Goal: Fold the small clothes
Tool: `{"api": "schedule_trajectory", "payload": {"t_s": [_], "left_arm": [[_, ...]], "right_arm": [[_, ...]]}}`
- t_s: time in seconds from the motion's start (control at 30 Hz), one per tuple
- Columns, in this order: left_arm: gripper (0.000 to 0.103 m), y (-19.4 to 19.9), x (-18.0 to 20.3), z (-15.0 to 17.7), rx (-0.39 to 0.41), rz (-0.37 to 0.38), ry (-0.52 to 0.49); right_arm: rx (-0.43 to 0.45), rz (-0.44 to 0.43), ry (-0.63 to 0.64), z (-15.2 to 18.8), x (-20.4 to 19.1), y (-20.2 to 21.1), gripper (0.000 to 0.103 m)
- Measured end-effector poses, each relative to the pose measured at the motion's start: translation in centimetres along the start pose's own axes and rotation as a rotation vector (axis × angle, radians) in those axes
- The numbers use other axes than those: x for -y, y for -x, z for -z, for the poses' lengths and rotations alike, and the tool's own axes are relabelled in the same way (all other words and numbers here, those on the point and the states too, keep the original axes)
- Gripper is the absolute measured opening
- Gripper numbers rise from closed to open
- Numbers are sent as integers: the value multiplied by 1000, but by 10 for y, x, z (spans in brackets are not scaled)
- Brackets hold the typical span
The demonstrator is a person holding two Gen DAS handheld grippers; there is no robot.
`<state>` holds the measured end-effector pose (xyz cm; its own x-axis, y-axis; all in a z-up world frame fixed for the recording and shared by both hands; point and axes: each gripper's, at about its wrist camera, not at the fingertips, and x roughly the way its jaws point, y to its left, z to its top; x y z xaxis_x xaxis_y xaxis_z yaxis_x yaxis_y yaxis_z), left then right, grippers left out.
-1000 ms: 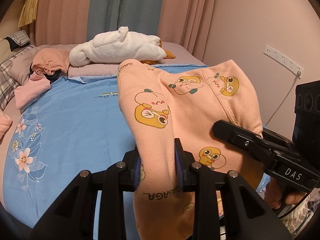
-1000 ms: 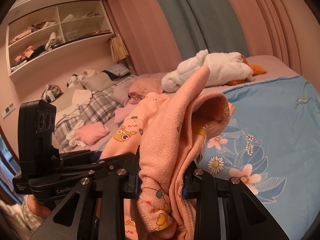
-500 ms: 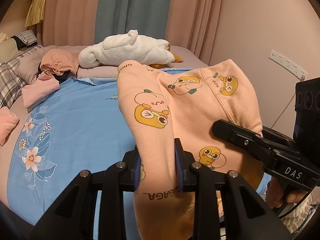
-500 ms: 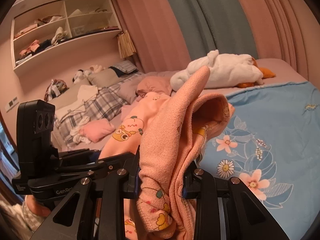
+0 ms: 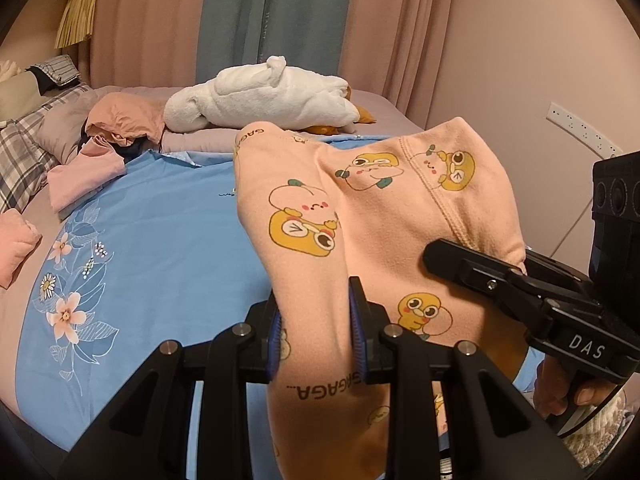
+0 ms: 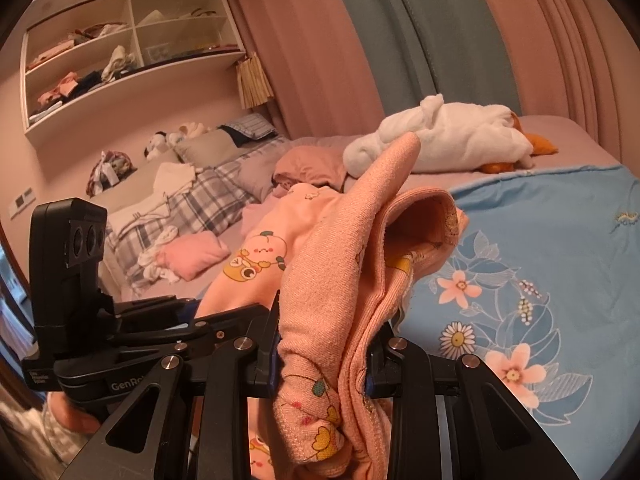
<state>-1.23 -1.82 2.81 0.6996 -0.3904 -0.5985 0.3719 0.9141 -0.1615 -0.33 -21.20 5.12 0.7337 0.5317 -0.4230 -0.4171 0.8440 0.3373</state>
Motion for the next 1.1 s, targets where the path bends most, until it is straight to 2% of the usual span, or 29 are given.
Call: {"api": "schedule_trajectory", "payload": {"t_s": [0.53, 1.1], "left_arm": [[28, -21, -22, -3, -34, -15, 24], [28, -71, -55, -3, -114, -26, 62]], "right_arm": [[-49, -6, -2, -7, 0, -25, 31], [-135, -4, -38, -4, 9, -73, 31]]}}
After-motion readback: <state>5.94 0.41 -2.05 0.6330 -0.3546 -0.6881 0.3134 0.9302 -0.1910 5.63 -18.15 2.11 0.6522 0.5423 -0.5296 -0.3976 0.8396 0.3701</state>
